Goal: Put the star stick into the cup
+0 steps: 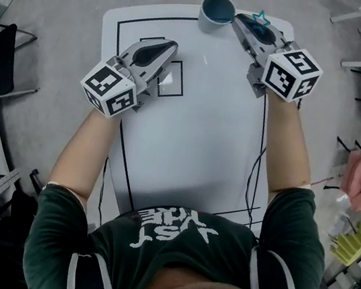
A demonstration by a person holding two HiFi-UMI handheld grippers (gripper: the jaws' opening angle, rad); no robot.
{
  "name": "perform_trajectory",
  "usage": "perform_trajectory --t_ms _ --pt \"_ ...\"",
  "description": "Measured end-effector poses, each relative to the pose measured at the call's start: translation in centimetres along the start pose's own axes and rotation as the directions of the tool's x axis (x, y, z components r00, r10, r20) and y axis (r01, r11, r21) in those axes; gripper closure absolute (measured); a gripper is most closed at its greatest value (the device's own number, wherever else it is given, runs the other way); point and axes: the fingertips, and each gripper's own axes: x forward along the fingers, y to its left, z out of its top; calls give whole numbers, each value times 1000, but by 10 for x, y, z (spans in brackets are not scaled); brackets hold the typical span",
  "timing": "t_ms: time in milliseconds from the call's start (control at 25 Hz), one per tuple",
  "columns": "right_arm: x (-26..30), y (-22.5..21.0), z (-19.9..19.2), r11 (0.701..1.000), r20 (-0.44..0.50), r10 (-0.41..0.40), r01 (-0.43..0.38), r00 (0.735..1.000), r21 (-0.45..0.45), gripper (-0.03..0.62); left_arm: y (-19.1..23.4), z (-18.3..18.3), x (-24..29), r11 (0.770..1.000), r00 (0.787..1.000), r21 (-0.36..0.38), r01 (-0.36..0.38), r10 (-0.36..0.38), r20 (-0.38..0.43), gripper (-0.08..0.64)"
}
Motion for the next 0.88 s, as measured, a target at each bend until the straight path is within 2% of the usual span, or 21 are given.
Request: perform_trajectory --t_ms 120,240,320,880 --pt "1 -1 -2 1000 -5 0 0 1000 2 543 0 0 1 1000 1000 -6 -2 2 3 551" --pt "2 1 -6 1000 -15 8 -8 1000 6 443 0 -1 0 1000 1000 -11 -2 2 4 551" --pt "4 3 -9 1000 -24 11 -11 1000 5 425 0 -3 -2 1000 1000 -14 -2 2 4 551" --pt "-1 11 -15 1000 -33 7 -6 999 26 411 -6 0 -11 1000 1000 -19 -9 10 14 551"
